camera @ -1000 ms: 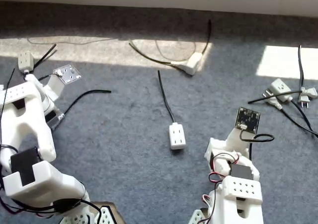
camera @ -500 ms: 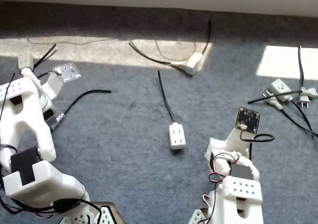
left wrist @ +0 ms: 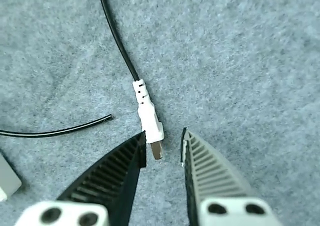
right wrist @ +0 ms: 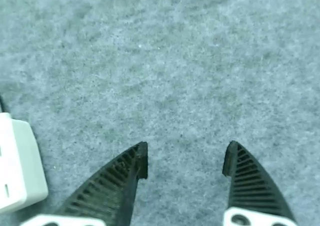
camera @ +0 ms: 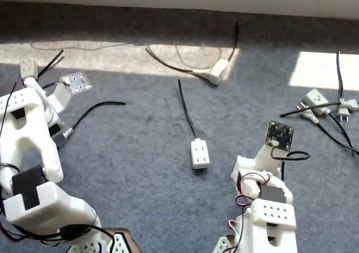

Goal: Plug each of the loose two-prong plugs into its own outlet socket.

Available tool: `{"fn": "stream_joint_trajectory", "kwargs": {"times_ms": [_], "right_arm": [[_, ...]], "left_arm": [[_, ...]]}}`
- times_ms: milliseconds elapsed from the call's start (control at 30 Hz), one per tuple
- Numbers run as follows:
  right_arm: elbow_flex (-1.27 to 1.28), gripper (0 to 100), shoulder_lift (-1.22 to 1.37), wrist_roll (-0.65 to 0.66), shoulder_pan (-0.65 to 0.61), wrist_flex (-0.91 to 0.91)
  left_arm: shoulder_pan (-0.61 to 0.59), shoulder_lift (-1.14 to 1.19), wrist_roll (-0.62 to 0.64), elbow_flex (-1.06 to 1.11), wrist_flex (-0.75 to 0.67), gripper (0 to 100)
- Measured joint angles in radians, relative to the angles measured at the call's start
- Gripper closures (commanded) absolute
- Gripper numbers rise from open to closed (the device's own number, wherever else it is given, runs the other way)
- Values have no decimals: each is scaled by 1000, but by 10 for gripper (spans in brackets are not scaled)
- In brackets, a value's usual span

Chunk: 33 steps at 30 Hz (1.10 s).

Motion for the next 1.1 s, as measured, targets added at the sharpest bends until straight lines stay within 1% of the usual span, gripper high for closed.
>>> {"fn": "stream_joint_trajectory", "kwargs": {"times_ms": [167,267,500,633,733,800,1000,1100], "right_arm": [[0,748,0,0,0,0],[0,748,0,0,0,0],[0,748,0,0,0,0],[0,748,0,0,0,0],[0,748,0,0,0,0],[0,748,0,0,0,0],[0,748,0,0,0,0],[0,748,0,0,0,0]], "left_arm": [[-9,64,0,38,-107,867],[-15,117,0,40,-140,867],[-17,175,0,9,-146,867],[-38,178,0,9,-146,870],[-46,178,0,9,-146,914],[-46,178,0,9,-146,926],[-46,178,0,9,-146,857],[-46,178,0,9,-146,851]]}}
